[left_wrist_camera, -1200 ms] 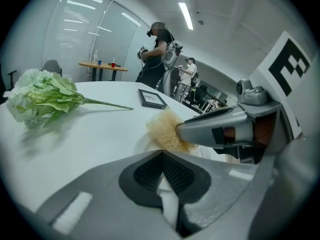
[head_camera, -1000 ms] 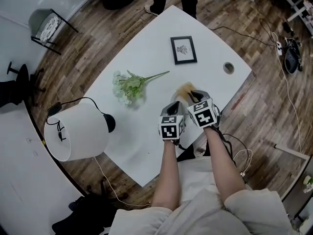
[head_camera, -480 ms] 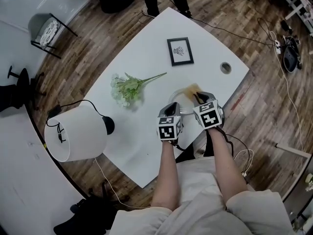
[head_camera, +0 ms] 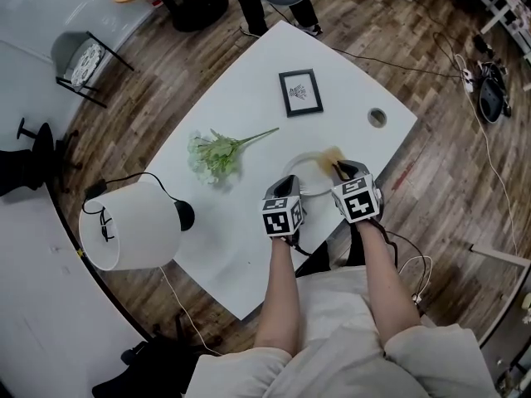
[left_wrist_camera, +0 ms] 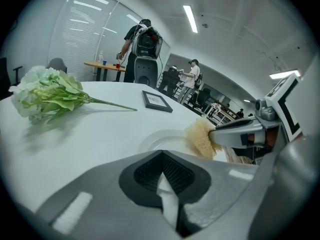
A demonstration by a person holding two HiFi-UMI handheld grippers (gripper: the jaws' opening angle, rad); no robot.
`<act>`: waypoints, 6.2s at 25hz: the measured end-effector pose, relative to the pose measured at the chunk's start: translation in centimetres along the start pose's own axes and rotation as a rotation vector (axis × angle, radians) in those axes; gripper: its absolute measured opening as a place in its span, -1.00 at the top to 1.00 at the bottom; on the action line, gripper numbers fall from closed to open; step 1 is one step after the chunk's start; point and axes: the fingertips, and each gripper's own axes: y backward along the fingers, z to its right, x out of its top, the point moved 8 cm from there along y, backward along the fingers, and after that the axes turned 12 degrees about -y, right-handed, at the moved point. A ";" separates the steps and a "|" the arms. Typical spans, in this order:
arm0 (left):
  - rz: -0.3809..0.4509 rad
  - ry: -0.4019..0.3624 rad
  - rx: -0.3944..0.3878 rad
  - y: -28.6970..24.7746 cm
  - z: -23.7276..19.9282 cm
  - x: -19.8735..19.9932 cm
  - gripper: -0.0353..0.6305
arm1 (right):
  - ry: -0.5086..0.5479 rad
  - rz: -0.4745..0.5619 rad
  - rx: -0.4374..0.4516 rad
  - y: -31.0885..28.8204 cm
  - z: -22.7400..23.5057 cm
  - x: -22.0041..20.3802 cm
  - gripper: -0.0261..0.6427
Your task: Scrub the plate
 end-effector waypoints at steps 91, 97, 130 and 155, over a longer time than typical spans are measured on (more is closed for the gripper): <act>0.006 0.070 0.044 3.0 -2.4 -0.1 0.89 | 0.183 -0.063 0.189 -3.3 -9.0 0.8 0.75; -0.004 0.064 0.030 2.1 -1.8 0.3 0.89 | 0.170 -0.067 0.179 -3.2 -7.9 0.6 0.75; -0.051 -0.018 -0.062 -0.9 4.0 1.5 0.89 | 0.111 -0.061 0.091 -0.4 -2.3 -0.8 0.75; 0.004 -0.093 -0.121 -0.5 8.7 1.7 0.89 | 0.015 -0.012 -0.025 3.4 2.0 -4.1 0.75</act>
